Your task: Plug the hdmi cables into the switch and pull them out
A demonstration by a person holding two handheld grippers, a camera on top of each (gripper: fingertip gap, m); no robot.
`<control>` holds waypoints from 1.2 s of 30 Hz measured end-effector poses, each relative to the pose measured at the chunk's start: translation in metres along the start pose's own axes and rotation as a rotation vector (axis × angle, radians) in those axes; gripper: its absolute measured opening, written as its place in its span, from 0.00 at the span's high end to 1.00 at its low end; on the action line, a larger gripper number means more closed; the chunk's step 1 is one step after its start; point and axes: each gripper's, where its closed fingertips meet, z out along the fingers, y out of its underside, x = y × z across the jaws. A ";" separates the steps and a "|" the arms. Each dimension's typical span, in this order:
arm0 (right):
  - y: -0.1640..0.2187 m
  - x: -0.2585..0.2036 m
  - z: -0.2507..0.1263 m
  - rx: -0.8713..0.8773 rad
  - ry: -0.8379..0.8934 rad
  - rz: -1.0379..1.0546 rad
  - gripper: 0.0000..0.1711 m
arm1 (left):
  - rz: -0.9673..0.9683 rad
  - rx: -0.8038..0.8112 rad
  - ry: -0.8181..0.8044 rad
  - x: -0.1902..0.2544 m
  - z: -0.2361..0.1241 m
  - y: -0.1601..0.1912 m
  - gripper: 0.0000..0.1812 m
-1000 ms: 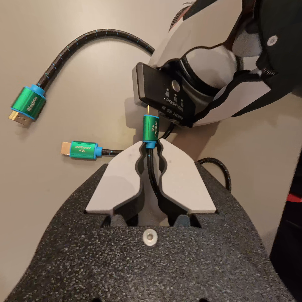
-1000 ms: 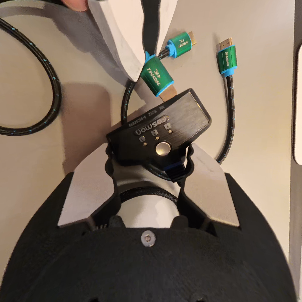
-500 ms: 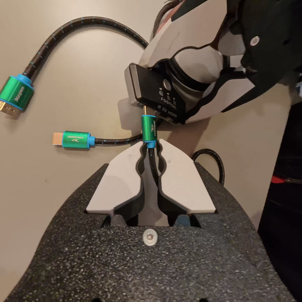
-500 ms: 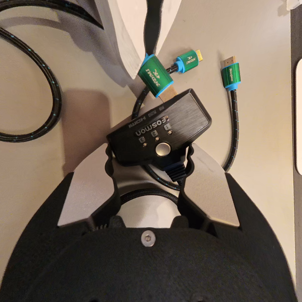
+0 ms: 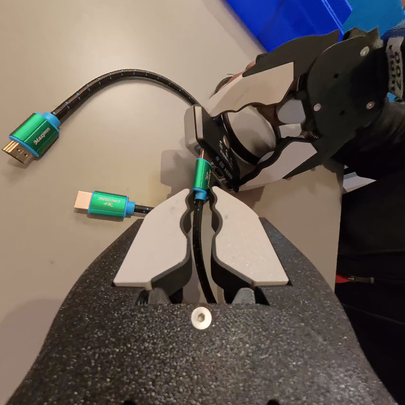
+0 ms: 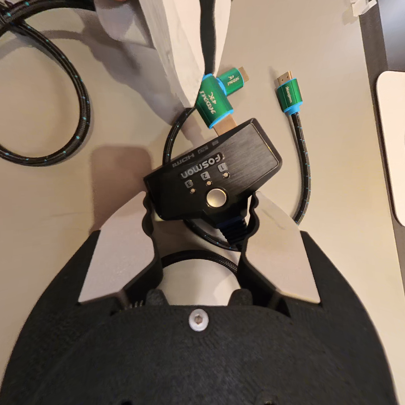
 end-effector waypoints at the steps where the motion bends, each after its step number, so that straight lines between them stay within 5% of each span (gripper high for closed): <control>1: 0.000 0.000 0.000 -0.002 0.006 -0.003 0.50 | 0.018 -0.008 -0.022 0.000 0.000 0.000 0.93; 7: -0.003 -0.004 -0.001 -0.002 0.022 -0.057 0.51 | 0.174 -0.115 -0.192 0.005 -0.005 0.004 0.93; 24: 0.006 0.005 -0.022 0.035 -0.063 -0.075 0.49 | 0.053 0.015 0.003 0.001 0.004 -0.003 0.93; 32: 0.026 -0.003 -0.014 -0.066 -0.047 -0.236 0.63 | 0.063 0.022 0.112 0.017 0.009 -0.002 0.94; 36: 0.025 -0.023 -0.028 -0.024 -0.217 -0.213 0.70 | 0.126 -0.053 0.170 0.029 0.014 0.011 0.93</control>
